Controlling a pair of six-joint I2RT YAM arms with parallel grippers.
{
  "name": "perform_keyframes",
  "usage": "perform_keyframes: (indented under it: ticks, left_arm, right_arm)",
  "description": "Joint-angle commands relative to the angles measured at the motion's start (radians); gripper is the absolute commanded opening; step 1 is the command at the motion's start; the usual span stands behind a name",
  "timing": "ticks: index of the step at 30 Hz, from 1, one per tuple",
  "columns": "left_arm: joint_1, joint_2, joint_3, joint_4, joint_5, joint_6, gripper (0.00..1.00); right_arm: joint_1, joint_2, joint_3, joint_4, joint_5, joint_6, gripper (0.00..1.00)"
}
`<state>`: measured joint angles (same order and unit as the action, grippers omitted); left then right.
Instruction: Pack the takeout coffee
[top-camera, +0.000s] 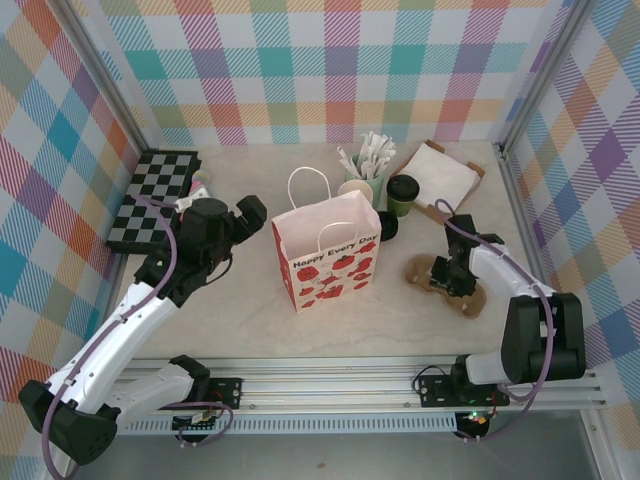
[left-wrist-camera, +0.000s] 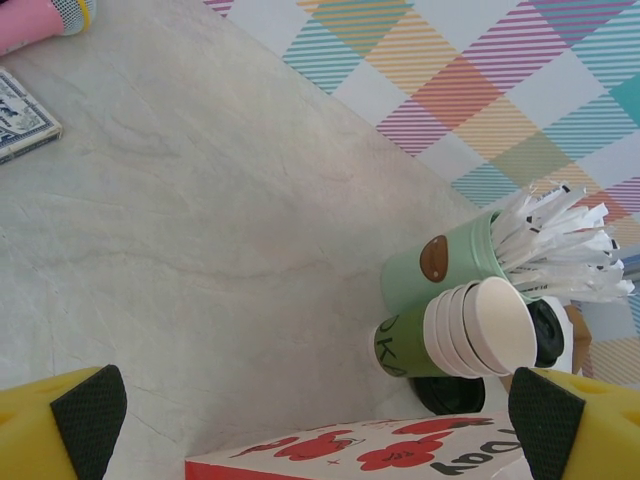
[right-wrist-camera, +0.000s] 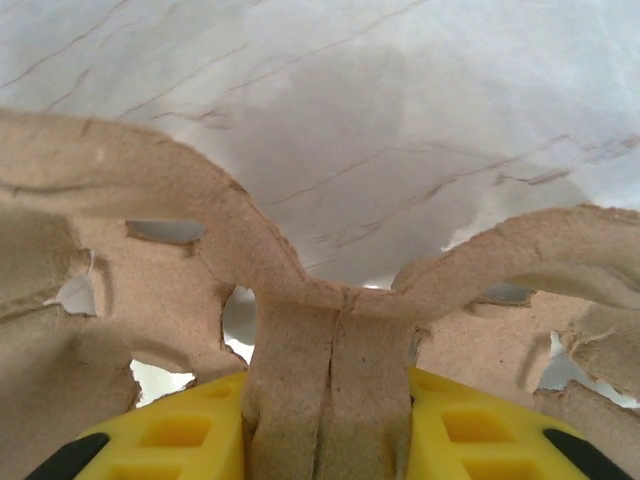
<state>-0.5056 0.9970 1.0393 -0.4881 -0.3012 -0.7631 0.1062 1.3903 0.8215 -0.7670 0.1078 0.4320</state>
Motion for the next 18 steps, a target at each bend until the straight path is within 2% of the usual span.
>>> perform_keyframes:
  ticks: [1,5,10,14,16,18]
  left_arm:
    - [0.010,0.023,0.022,0.046,-0.016,0.008,1.00]
    - [0.011,0.051,0.035,0.052,0.003,0.020,1.00]
    - [0.012,0.077,0.059,0.053,0.011,0.043,1.00]
    - [0.012,0.097,0.077,0.045,0.019,0.057,1.00]
    - [0.012,0.107,0.079,0.044,0.026,0.058,1.00]
    - [0.012,0.110,0.079,0.042,0.030,0.059,1.00]
  right_arm:
    - [0.068,0.046,0.076,-0.046,0.027,-0.104,0.33]
    - [0.116,0.148,0.145,-0.059,0.030,-0.208,0.33]
    - [0.121,0.245,0.232,-0.103,0.051,-0.332,0.36]
    - [0.121,0.256,0.240,-0.073,0.001,-0.341,0.53]
    - [0.121,0.268,0.245,-0.055,-0.035,-0.288,0.64]
    - [0.121,0.274,0.242,-0.025,-0.038,-0.231,0.70]
